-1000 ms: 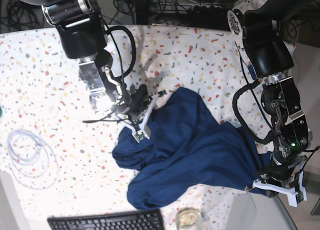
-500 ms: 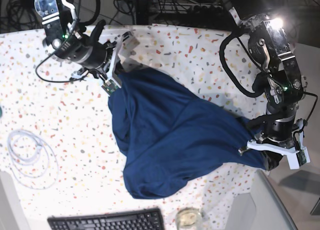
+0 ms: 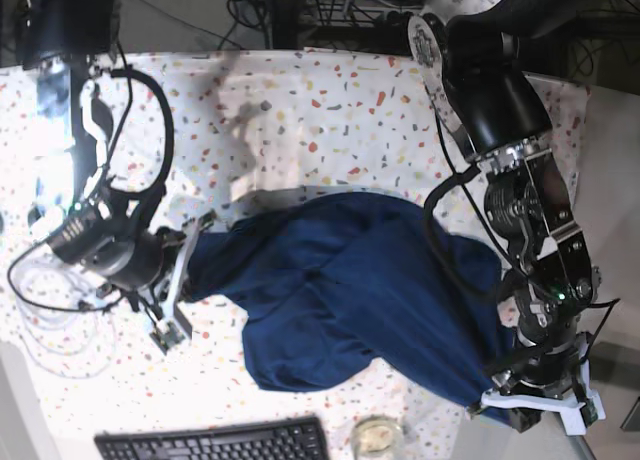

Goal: Layout the t-shirt on the table in an organized manner, then fold the t-shirt properly
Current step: 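Lift the shirt with both grippers and drag it across the cloth, then lay the shirt down and open both grippers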

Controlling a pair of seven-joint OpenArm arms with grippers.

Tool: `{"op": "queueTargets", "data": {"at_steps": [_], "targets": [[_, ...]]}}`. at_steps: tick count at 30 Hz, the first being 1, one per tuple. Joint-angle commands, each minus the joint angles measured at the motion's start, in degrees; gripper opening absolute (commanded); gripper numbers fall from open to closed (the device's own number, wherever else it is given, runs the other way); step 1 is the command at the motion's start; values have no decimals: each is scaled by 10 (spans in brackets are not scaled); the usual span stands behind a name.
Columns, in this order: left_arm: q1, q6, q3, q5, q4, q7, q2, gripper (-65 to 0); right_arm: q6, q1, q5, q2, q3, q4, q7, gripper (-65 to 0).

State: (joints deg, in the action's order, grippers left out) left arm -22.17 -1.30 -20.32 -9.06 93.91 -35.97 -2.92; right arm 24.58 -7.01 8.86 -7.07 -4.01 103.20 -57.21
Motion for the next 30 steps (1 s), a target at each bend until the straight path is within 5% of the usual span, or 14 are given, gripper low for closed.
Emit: {"op": "queueTargets", "data": {"at_steps": [1,6,11,18,21,25,30], "targets": [[-31,6,3,-6,-9,23,1,-650,0,-34,1,1,3,-26,11,-650],[-64,3,8,-5,-118,123,3,-650,0,-138,0,5,3,-214,38,-650],[-78,-63,10,-4,-247,224,13,-650,-2,-211,-1,5,4,-413,127,-630],[-76,-64,85,-11,-336,284,49,-645,-2,-203,0,-15,23,-408,131,-182],[-71,-64,104,-11,-336,297,53,-329,-2,-148,1,-16,56,-320,131,-90],[-56,-31,103,-12,-311,295,60,-25,-2,-65,1,-16,106,-206,132,-95],[31,-2,103,-12,-176,277,67,0,0,38,2,-16,133,-106,132,-95]]}}
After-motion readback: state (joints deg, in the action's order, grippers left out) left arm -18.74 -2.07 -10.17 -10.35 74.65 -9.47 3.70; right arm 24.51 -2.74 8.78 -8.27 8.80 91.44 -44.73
